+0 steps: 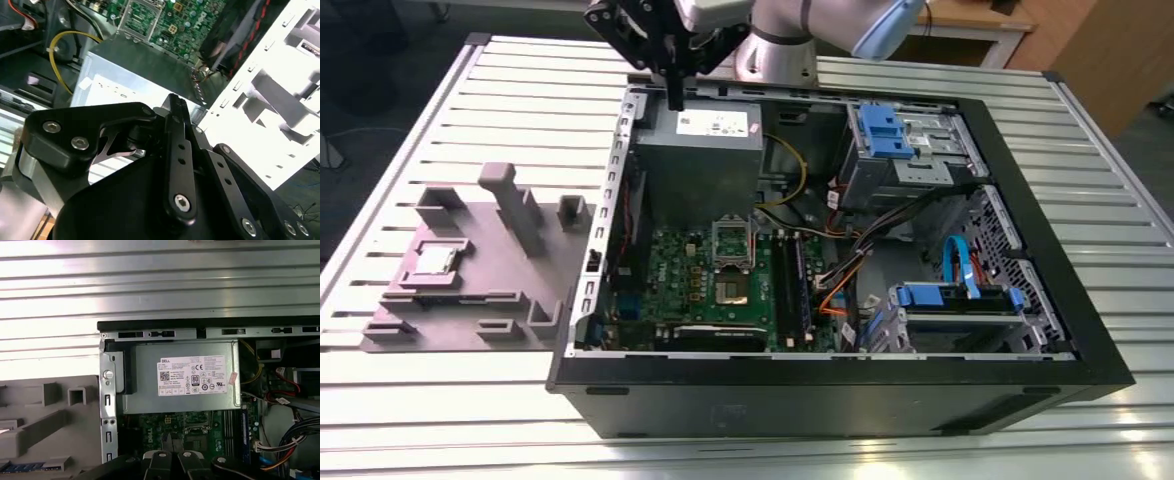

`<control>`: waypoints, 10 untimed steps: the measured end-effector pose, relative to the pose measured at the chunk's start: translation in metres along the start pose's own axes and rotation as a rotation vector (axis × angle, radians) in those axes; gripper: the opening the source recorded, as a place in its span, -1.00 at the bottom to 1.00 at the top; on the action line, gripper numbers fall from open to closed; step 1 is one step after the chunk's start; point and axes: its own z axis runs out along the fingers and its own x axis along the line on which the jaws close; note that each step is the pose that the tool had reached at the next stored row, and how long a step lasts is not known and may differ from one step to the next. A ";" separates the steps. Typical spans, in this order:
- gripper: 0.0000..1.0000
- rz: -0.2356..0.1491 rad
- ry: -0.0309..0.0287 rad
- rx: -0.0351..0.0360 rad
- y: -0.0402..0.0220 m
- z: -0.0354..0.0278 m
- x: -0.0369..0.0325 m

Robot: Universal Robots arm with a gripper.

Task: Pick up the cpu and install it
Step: 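Reach for the cpu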

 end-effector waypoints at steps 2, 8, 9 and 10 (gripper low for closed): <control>-0.80 0.000 0.0000 -0.0001 -0.0004 0.0009 0.0053; -0.80 0.000 0.0000 0.0000 -0.0019 0.0045 0.0220; -0.80 0.000 0.0000 0.0000 -0.0021 0.0051 0.0250; -0.80 0.000 0.0000 0.0000 -0.0024 0.0057 0.0279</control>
